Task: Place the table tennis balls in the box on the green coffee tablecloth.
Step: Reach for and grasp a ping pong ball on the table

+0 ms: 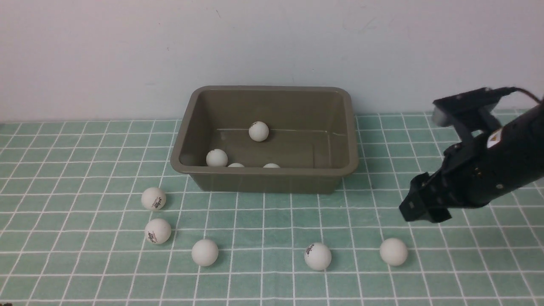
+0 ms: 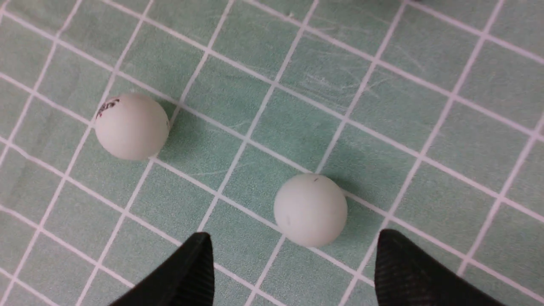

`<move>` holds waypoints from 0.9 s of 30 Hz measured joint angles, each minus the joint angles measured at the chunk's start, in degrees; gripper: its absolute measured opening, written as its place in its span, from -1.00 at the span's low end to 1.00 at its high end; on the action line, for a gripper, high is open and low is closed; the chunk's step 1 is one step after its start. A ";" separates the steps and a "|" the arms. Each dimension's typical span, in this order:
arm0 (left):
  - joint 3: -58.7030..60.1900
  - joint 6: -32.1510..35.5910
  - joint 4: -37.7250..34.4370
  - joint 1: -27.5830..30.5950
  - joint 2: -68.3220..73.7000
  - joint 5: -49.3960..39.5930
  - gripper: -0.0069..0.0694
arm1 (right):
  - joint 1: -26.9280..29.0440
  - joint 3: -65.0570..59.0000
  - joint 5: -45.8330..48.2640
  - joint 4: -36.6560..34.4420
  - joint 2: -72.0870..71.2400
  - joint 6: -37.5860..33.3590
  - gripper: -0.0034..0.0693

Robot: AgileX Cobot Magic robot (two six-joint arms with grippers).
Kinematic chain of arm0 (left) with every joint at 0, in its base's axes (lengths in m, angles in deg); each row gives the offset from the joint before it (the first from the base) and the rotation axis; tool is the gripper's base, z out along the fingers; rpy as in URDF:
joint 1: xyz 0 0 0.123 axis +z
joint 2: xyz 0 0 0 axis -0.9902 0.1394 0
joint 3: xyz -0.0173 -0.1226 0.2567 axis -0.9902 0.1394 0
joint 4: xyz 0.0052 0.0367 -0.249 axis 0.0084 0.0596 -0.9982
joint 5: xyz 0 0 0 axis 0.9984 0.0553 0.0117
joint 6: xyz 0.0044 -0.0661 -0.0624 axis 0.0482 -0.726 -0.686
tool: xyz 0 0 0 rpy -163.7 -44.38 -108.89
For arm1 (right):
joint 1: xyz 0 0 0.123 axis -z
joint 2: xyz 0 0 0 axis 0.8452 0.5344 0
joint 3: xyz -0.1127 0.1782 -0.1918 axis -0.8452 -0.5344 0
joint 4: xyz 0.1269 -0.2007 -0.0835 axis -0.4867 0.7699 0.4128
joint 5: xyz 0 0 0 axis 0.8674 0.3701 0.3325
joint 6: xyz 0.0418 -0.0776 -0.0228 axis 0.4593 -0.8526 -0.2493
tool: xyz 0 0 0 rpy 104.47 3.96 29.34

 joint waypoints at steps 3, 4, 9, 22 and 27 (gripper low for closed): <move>0.00 0.00 0.00 0.00 0.00 0.00 -0.83 | -1.85 0.00 -1.16 0.59 3.34 -0.08 0.36; 0.00 0.00 0.00 0.00 0.00 0.00 -0.83 | -2.27 0.00 -1.55 0.96 4.22 0.12 0.36; 0.00 0.00 0.00 0.00 0.00 0.00 -0.83 | -2.93 0.00 -4.03 3.37 8.25 1.22 0.36; 0.00 0.00 0.00 0.00 0.00 0.00 -0.83 | -2.93 0.00 -5.64 3.87 14.84 1.50 0.36; 0.00 0.00 0.00 0.00 0.00 0.00 -0.83 | -2.93 0.00 -5.92 4.41 16.65 1.97 0.31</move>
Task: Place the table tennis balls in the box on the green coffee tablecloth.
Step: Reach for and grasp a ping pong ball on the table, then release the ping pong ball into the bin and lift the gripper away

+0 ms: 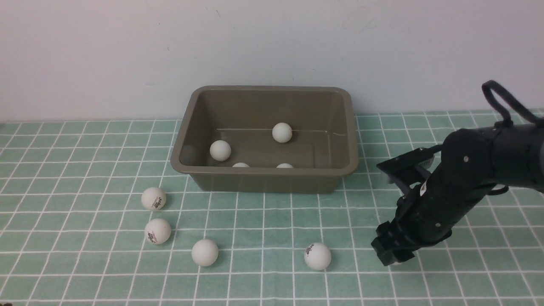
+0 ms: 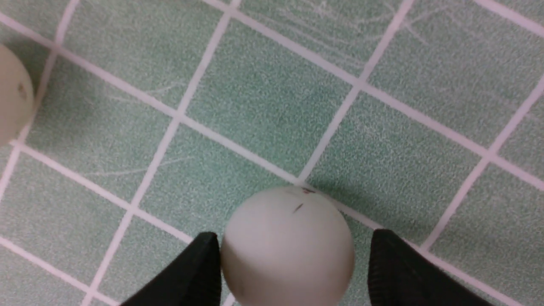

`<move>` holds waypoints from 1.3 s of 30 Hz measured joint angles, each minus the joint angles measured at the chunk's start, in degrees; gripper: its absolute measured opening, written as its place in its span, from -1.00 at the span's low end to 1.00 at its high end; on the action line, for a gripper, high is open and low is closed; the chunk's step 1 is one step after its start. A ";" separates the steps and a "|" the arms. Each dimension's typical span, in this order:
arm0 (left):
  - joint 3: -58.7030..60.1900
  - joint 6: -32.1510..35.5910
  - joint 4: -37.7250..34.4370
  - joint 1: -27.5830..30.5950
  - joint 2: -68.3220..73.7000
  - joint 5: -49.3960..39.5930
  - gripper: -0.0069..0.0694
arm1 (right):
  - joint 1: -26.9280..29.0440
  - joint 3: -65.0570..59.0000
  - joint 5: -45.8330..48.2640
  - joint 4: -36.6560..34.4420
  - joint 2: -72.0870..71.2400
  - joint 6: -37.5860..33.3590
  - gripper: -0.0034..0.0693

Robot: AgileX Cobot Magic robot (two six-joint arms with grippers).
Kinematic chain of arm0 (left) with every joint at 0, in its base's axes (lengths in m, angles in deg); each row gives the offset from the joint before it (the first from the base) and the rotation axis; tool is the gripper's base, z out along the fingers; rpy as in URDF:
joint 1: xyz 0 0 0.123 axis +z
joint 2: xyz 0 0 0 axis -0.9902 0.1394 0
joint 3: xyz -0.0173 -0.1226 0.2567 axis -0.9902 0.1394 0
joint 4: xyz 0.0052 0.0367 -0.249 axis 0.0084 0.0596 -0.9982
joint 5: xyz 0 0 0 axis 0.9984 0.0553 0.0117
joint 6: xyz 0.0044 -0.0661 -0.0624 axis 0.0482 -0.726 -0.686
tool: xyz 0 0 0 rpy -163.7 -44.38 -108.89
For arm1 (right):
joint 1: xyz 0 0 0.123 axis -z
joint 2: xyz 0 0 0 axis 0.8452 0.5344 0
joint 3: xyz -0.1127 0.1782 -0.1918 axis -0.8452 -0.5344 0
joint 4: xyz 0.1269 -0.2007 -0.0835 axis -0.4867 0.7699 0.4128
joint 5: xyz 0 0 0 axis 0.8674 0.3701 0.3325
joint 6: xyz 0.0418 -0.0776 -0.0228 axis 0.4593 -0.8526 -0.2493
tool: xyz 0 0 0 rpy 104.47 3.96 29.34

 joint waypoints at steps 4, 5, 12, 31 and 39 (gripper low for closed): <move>0.00 0.00 0.00 0.00 0.00 0.00 -0.83 | 0.00 0.36 0.57 0.14 0.73 0.12 0.08; 0.00 0.00 0.00 0.00 0.00 0.00 -0.83 | 0.00 0.87 1.66 0.19 0.73 0.12 0.08; 0.00 0.00 0.00 0.00 0.00 0.00 -0.83 | 0.00 10.30 13.40 -3.76 -0.68 -2.16 0.08; 0.00 0.00 0.00 0.00 0.00 0.00 -0.83 | -4.14 44.49 10.47 -6.14 16.80 -5.88 0.08; 0.00 0.00 0.00 0.00 0.00 0.00 -0.83 | -4.14 49.20 10.80 -6.07 21.23 -8.82 0.08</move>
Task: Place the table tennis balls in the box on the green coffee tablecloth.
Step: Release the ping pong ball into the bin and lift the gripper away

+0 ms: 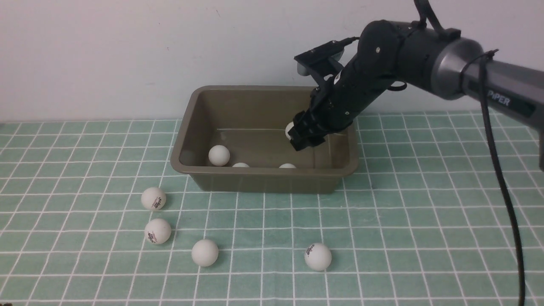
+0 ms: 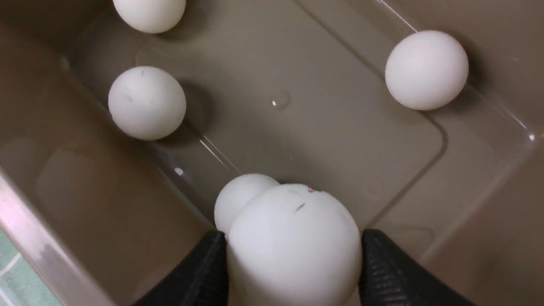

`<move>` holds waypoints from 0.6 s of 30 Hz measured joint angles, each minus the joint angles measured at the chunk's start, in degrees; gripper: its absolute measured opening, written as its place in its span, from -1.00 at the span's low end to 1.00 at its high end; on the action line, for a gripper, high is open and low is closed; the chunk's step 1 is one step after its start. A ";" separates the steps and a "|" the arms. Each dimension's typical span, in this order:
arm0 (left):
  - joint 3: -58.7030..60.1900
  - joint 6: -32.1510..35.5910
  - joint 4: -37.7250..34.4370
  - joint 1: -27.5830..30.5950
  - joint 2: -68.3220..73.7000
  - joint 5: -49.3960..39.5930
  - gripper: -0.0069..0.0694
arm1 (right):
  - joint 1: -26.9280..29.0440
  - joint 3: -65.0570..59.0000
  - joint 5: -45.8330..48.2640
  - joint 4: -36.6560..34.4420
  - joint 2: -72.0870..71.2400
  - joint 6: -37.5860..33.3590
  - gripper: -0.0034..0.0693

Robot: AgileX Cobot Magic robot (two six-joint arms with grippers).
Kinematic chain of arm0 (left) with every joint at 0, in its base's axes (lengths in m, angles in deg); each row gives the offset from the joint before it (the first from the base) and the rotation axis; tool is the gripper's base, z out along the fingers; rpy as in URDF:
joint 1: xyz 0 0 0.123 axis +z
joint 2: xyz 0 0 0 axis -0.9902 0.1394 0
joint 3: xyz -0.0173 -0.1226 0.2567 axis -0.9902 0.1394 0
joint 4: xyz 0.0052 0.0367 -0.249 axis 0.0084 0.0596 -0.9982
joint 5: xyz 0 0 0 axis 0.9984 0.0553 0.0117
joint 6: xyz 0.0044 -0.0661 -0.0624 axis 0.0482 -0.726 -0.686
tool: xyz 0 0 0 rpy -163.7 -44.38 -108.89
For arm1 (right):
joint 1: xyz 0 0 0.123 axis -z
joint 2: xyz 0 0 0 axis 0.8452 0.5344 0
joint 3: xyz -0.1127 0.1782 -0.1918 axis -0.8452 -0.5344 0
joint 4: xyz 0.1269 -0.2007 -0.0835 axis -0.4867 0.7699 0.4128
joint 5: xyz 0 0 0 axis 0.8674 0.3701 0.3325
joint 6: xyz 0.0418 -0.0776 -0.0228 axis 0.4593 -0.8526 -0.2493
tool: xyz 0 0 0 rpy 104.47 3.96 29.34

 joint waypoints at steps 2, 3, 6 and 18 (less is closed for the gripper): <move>0.00 0.00 0.00 0.00 0.00 0.00 -0.83 | 0.00 0.00 0.15 0.07 0.17 -0.18 0.11; 0.00 0.00 0.00 0.00 0.00 0.00 -0.83 | 0.00 0.00 0.15 0.13 0.17 -0.25 0.14; 0.00 0.00 0.00 0.00 0.00 0.00 -0.83 | 0.00 0.00 0.15 0.13 0.34 -0.37 0.24; 0.00 0.00 0.00 0.00 0.00 0.00 -0.83 | 0.05 6.60 11.67 0.24 -2.59 0.36 0.30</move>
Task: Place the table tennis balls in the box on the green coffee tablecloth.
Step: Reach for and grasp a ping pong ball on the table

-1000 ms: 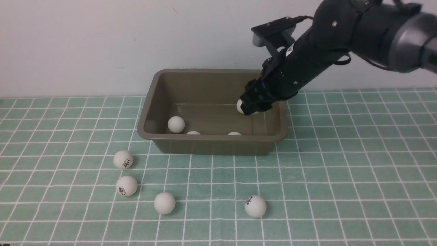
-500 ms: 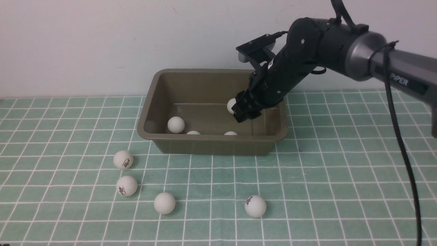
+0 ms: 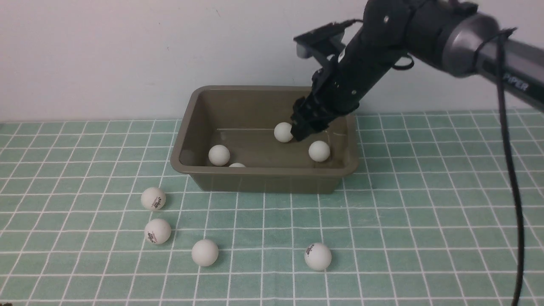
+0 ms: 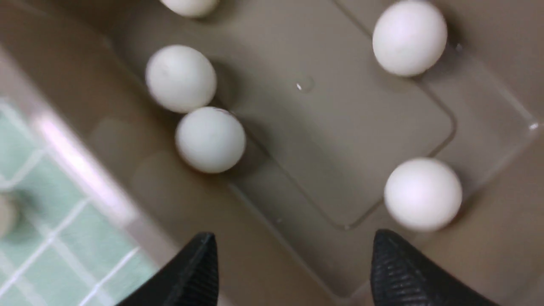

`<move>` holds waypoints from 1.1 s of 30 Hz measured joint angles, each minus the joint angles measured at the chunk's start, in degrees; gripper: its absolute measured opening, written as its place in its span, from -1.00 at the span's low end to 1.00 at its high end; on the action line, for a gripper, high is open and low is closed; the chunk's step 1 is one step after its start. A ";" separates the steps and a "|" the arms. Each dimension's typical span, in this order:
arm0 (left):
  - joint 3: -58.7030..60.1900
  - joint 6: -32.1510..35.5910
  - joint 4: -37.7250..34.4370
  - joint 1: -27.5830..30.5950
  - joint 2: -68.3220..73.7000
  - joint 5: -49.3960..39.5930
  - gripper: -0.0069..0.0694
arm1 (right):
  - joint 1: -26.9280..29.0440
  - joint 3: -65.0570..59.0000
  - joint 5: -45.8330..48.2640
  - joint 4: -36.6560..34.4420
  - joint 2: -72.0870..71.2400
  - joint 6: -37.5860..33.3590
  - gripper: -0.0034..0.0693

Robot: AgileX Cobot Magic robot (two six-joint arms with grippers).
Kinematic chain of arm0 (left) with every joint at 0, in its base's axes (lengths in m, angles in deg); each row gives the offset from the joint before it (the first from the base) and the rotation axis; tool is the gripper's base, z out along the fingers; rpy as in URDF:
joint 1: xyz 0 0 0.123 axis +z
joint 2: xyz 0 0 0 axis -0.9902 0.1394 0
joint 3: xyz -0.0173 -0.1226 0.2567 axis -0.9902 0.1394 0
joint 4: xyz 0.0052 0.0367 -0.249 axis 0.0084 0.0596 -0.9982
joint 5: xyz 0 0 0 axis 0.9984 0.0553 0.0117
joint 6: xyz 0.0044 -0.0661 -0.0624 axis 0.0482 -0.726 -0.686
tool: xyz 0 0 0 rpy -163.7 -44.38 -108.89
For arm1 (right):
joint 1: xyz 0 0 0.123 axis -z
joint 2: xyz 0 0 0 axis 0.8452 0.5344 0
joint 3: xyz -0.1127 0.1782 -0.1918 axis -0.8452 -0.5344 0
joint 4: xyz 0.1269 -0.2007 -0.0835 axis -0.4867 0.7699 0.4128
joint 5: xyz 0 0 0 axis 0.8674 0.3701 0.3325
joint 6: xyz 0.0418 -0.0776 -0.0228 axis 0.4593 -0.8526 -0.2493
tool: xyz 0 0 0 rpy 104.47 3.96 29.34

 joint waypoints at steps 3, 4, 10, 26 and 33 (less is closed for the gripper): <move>0.00 0.00 0.00 0.00 0.00 0.00 -0.83 | 0.18 1.24 3.48 0.30 -4.19 0.20 0.30; 0.00 0.00 0.00 0.00 0.00 0.00 -0.83 | 0.31 1.42 4.19 0.72 -6.33 0.75 0.30; 0.00 0.00 0.00 0.00 0.00 0.00 -0.83 | 0.86 1.04 4.85 1.69 -12.39 4.37 0.30; 0.00 0.00 0.00 0.00 0.00 0.00 -0.83 | -4.67 -39.66 -4.98 0.71 -25.61 7.68 0.30; 0.00 0.00 0.00 0.00 0.00 0.00 -0.83 | -11.74 -40.92 -14.37 6.67 -18.89 11.81 0.30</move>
